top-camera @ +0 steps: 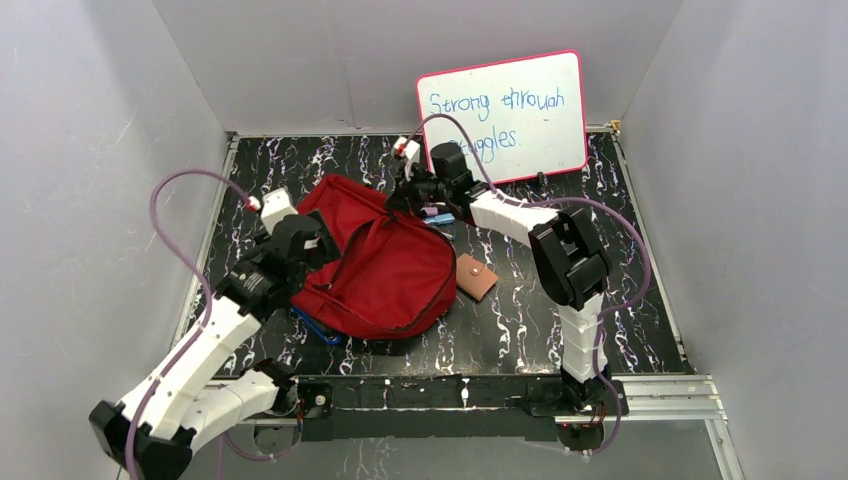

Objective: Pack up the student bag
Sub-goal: Unzip the student bag at the center of the board, then move the student bag to the center of the board, then pick up the stationery from the center of the board.

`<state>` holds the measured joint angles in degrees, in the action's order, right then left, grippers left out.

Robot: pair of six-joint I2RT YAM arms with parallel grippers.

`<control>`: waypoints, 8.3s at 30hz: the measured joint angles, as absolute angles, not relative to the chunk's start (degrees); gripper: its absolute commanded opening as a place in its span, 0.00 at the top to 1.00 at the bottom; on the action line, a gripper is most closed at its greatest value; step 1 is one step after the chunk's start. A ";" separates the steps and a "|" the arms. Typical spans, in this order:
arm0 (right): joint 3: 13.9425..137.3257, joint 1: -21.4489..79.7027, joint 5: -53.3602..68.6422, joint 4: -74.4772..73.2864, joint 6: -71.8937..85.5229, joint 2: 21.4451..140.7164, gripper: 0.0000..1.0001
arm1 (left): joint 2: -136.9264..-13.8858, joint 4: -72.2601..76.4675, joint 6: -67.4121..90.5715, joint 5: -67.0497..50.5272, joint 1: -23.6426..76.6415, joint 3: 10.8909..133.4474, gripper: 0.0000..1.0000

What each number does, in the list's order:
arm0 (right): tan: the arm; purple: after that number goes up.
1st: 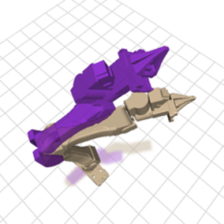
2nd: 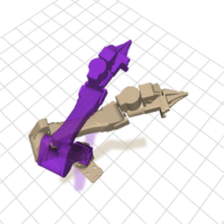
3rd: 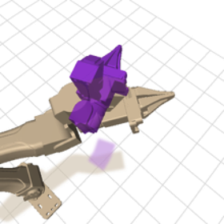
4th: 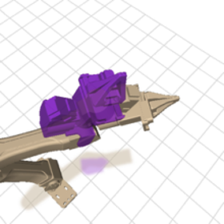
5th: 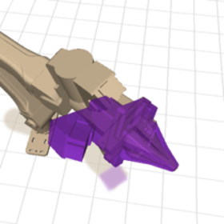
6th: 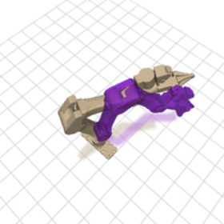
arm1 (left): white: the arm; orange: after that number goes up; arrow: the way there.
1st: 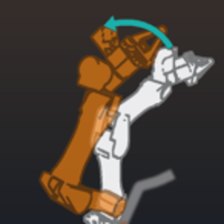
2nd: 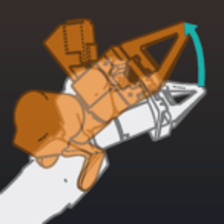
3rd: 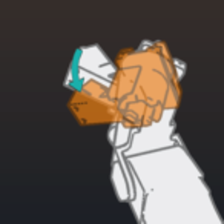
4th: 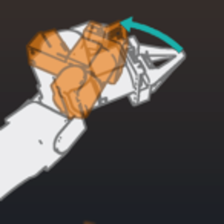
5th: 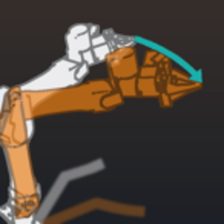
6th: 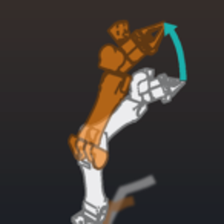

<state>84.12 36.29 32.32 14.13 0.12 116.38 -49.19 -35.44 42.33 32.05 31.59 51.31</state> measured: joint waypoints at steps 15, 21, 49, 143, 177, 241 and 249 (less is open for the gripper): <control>101.67 43.88 29.74 10.41 -2.63 126.08 0.81 | -55.29 -35.42 35.73 30.44 31.31 53.95 0.25; 103.13 43.81 24.16 10.37 -2.15 128.25 0.64 | -55.72 -36.97 34.48 31.66 31.20 53.95 0.24; 66.04 42.39 -1.06 2.66 12.23 86.02 0.44 | -82.87 -28.25 15.92 22.63 21.06 61.56 0.19; 84.90 37.15 -0.10 -10.96 5.02 111.59 0.56 | -84.79 -39.33 9.65 37.17 8.19 67.81 1.00; 107.39 34.28 16.71 -25.52 -16.38 127.85 0.63 | -80.20 -37.39 15.84 36.56 4.16 67.77 1.00; 104.03 39.38 8.47 -26.13 1.28 130.56 0.72 | -80.23 -34.50 15.42 30.83 3.86 66.08 1.00; 101.23 39.68 7.40 -22.68 1.30 129.29 0.79 | -80.23 -34.44 15.20 30.59 3.86 66.06 1.00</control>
<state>101.23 39.68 7.40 -22.68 1.30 129.29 -80.23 -34.44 15.20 30.59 3.86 66.06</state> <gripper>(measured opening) 0.315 0.018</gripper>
